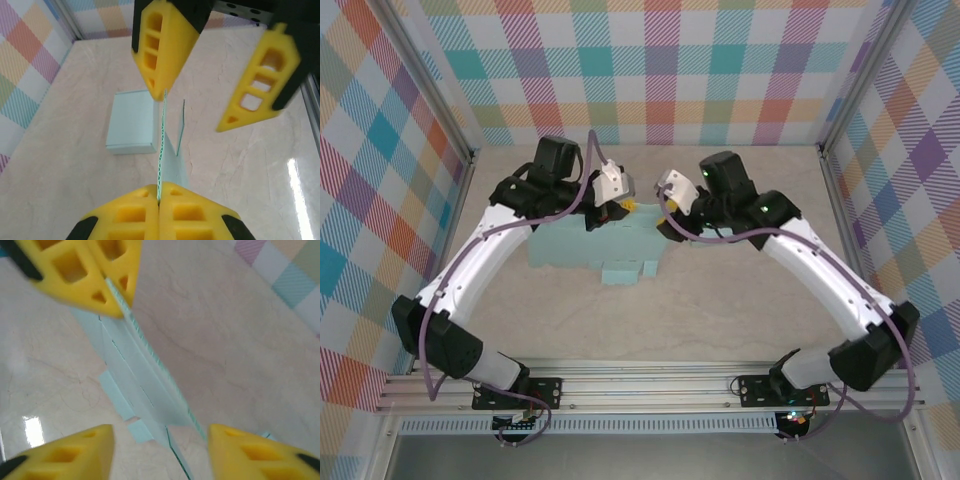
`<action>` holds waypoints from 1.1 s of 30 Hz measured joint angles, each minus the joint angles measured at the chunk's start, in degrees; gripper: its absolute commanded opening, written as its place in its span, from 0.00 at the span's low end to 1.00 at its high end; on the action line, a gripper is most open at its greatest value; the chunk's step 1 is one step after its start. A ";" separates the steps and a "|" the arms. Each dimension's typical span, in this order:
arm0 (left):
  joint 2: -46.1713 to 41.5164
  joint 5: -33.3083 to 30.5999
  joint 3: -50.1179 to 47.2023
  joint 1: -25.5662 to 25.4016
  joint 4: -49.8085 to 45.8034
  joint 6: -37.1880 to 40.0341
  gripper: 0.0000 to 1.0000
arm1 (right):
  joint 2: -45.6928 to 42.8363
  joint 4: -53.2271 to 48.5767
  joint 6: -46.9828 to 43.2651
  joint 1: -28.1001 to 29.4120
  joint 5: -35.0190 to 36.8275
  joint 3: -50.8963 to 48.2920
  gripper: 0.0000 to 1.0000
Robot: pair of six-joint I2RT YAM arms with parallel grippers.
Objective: Fold the paper box
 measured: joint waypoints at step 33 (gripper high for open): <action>-23.30 -1.44 -21.73 0.48 35.82 -24.59 0.20 | -14.64 29.49 13.09 -8.85 -22.56 -29.38 0.00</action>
